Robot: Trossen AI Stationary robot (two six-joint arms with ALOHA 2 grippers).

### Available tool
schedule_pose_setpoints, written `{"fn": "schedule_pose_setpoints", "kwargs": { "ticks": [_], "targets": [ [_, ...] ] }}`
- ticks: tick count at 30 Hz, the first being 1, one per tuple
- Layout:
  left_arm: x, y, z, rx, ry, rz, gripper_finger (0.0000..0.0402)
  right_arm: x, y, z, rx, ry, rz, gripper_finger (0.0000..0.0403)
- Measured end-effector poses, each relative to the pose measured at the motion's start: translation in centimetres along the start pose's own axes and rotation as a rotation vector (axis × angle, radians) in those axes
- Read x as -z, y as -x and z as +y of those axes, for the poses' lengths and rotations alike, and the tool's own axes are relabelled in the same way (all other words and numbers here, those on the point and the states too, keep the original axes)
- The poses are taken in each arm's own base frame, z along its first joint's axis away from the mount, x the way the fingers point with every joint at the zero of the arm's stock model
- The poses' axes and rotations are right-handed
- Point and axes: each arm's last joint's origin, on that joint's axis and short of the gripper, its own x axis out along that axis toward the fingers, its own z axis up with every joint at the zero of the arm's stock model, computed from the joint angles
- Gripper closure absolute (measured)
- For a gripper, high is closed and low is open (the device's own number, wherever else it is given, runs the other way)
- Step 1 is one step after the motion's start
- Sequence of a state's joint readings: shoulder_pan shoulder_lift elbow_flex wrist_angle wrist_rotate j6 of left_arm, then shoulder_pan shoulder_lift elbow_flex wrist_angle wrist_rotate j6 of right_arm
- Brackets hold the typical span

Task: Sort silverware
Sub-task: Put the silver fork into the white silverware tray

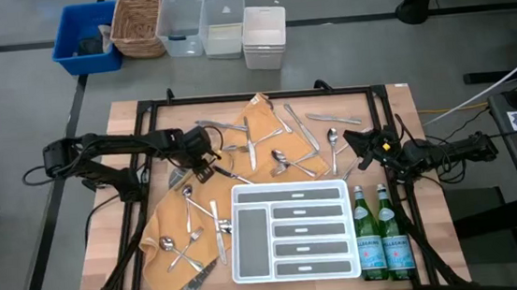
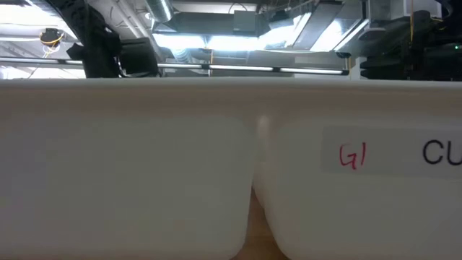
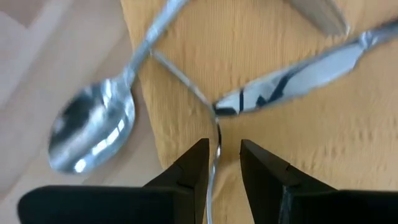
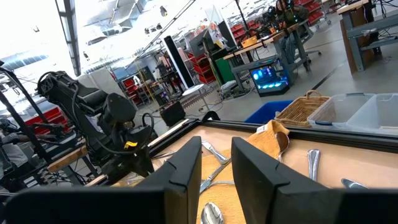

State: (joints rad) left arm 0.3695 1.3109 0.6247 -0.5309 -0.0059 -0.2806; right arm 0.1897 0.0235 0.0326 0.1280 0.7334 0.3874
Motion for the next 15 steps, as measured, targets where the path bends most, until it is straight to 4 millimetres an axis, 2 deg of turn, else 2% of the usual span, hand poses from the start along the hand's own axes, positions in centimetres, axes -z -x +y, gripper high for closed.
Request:
{"fn": "schedule_pose_setpoints", "kwargs": {
  "ticks": [7, 15],
  "targets": [
    [-0.1, -0.1, 0.1, -0.022, 0.001, -0.022, 0.0320, 0.1, 0.0, 0.0, 0.002, 0.004, 0.004, 0.0314],
    [1.3, -1.0, 0.6, -0.087, 0.028, 0.001, 0.0320, 0.1, 0.0, 0.0, 0.002, 0.005, 0.006, 0.0314]
  ]
}}
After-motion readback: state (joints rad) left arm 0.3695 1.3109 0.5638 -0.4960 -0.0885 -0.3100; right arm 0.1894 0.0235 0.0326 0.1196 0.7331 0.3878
